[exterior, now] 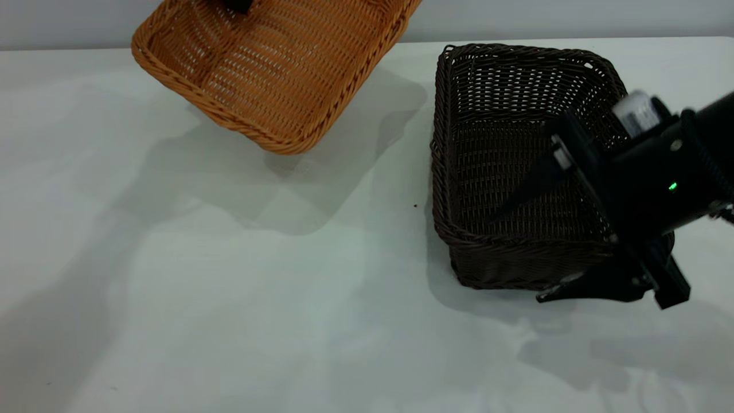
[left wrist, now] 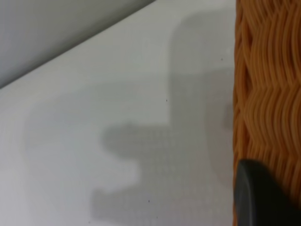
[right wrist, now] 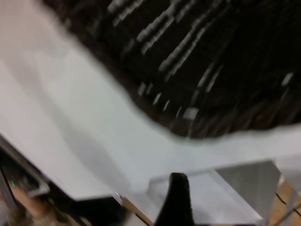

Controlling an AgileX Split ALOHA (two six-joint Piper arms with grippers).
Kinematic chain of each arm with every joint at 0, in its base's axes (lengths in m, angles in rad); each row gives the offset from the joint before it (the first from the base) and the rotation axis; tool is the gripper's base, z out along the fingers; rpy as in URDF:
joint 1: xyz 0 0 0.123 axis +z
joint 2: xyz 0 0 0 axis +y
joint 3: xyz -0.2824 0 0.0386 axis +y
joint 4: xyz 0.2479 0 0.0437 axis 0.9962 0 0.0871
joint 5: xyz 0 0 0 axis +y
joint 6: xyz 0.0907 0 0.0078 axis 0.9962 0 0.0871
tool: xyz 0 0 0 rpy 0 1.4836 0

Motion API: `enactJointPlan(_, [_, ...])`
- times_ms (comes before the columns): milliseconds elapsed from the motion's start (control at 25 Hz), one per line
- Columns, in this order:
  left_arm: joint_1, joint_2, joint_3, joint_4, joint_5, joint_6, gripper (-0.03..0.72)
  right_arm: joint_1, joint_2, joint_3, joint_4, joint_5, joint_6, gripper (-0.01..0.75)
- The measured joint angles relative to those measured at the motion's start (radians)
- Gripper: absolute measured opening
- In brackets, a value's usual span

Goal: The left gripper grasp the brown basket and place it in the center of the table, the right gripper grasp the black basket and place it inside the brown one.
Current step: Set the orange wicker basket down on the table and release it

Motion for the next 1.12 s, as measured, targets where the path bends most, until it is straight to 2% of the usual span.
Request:
enactJointPlan(480, [0.000, 0.000, 0.000, 0.000, 0.005, 0.001, 0.093, 0.000, 0.118, -0.097, 0.064, -0.212, -0.062, 0.563])
enactJointPlan(600, [0.000, -0.002, 0.000, 0.000, 0.025, 0.001, 0.093, -0.001, 0.130, -0.113, 0.067, -0.286, -0.085, 0.475])
enactJointPlan(720, [0.000, -0.008, 0.000, 0.000, 0.052, 0.001, 0.093, -0.022, 0.131, -0.114, 0.089, -0.349, -0.116, 0.304])
enactJointPlan(800, [0.000, -0.018, 0.000, 0.003, 0.078, 0.002, 0.093, -0.059, 0.131, -0.119, 0.102, -0.361, -0.155, 0.162])
enactJointPlan(840, [0.001, -0.024, 0.000, 0.010, 0.090, 0.015, 0.092, -0.088, 0.131, -0.121, 0.105, -0.362, -0.170, 0.115])
enactJointPlan(960, [0.004, -0.043, 0.000, 0.007, 0.132, 0.059, 0.092, -0.194, 0.129, -0.134, 0.046, -0.341, -0.285, 0.087])
enactJointPlan(1120, [0.004, -0.051, 0.000, 0.006, 0.227, 0.155, 0.092, -0.390, 0.083, -0.194, -0.028, -0.312, -0.363, 0.087])
